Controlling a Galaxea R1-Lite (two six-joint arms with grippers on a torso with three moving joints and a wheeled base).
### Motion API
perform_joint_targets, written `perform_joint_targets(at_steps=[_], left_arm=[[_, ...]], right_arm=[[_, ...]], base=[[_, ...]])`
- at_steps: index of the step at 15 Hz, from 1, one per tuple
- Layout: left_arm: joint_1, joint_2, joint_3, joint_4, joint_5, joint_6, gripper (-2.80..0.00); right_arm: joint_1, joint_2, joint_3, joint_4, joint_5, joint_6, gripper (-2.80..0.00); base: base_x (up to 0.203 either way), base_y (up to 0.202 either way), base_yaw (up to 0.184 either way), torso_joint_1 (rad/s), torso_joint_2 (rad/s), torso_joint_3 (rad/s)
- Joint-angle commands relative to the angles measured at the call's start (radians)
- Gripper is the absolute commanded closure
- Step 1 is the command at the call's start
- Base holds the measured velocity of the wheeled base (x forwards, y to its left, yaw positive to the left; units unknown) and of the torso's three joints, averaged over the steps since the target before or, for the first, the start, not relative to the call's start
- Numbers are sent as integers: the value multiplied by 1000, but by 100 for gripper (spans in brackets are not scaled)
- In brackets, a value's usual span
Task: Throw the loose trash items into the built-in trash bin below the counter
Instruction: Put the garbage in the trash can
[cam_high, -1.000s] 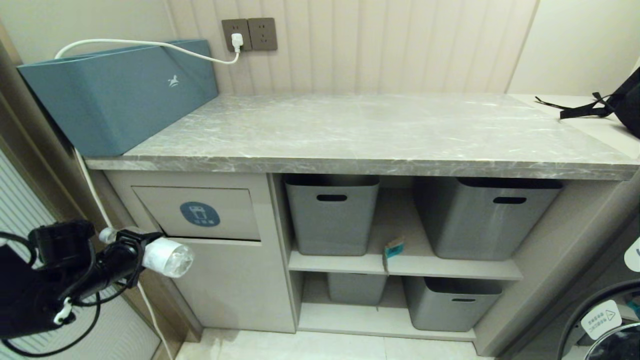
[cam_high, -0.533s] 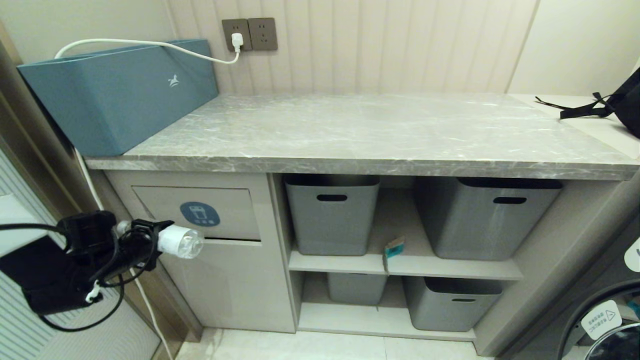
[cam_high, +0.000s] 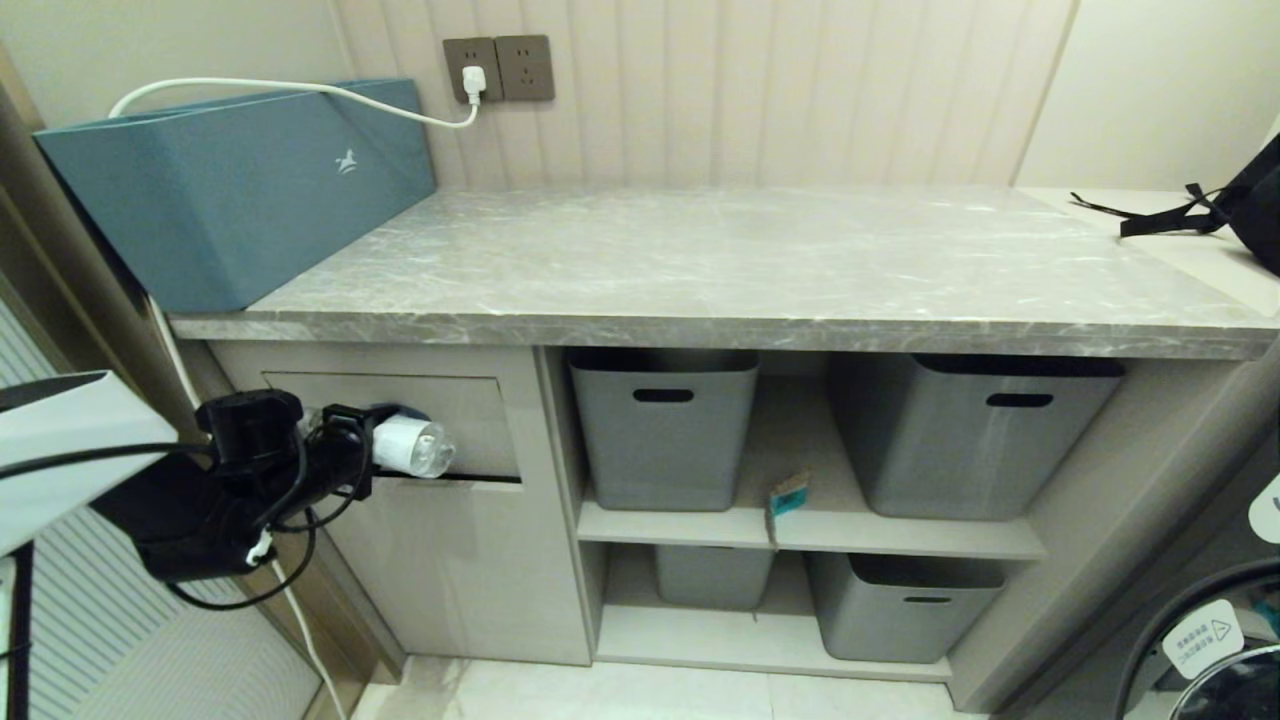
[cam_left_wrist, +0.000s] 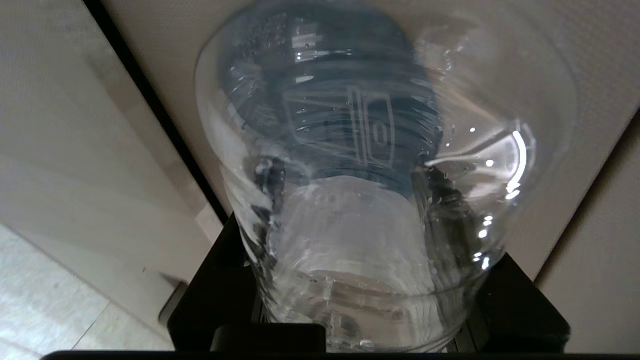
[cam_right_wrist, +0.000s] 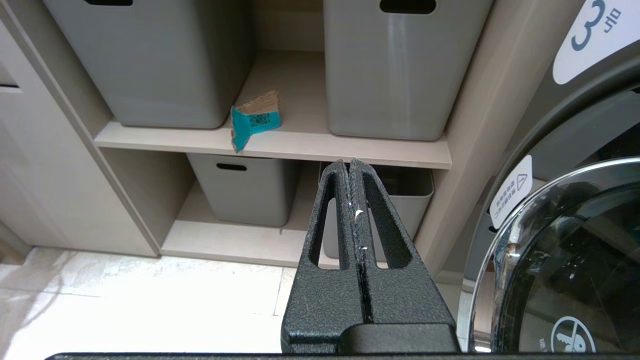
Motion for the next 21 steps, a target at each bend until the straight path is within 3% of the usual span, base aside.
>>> perform_joint_targets(at_steps=[1, 9, 17, 21], left_arm=[[-26, 43, -55, -6, 11, -13, 0], [-67, 127, -126, -4, 131, -15, 0], [-64, 194, -177, -4, 134, -16, 0], [-64, 230, -257, -2, 138, -16, 0]], right_arm=[[0, -2, 0, 0, 1, 0, 0], [0, -1, 0, 0, 1, 0, 0], [0, -1, 0, 0, 1, 0, 0], [0, -2, 0, 0, 1, 0, 0]], base=[[0, 0, 0, 0, 0, 0], [0, 0, 0, 0, 0, 0], [0, 0, 0, 0, 0, 0], [0, 0, 0, 0, 0, 0]])
